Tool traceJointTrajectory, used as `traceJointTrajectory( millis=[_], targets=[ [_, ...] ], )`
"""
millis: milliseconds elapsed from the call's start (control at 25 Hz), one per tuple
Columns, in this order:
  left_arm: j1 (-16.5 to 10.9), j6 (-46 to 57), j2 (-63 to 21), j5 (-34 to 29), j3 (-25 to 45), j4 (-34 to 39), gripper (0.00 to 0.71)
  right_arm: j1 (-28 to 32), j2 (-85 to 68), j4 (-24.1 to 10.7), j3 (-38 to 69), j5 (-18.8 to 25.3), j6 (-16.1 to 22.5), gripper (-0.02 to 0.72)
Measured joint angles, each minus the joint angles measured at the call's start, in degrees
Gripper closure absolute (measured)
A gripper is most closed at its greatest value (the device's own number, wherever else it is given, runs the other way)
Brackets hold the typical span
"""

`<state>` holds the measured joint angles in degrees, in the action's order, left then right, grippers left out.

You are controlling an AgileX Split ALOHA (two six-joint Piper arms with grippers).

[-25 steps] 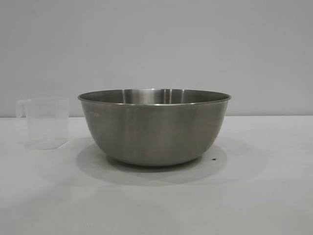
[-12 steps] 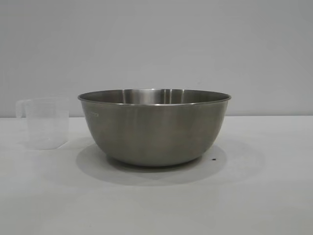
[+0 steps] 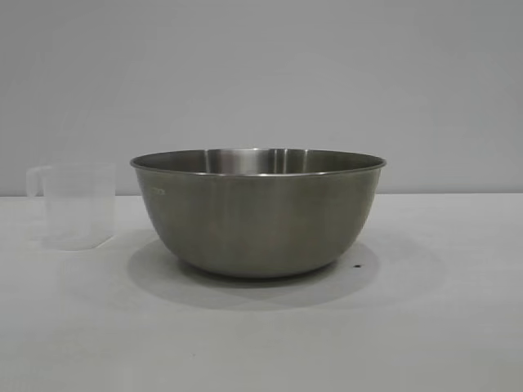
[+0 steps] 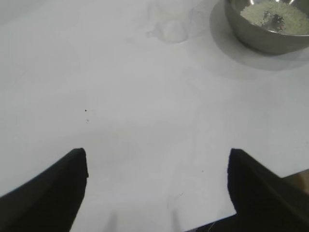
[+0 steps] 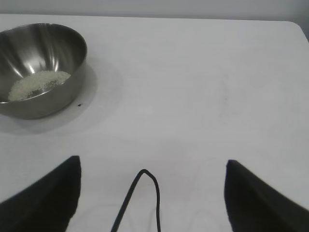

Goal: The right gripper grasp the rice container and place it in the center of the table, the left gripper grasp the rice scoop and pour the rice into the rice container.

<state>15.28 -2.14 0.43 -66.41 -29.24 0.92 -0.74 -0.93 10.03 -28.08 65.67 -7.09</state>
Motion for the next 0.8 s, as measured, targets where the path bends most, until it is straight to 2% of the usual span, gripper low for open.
traceJointTrajectory(
  millis=[800],
  targets=[
    [0.0, 0.0, -0.2, 2.1, 1.5, -0.2, 0.179, 0.0, 0.0, 0.0, 0.0, 0.0, 0.0, 0.158]
  ],
)
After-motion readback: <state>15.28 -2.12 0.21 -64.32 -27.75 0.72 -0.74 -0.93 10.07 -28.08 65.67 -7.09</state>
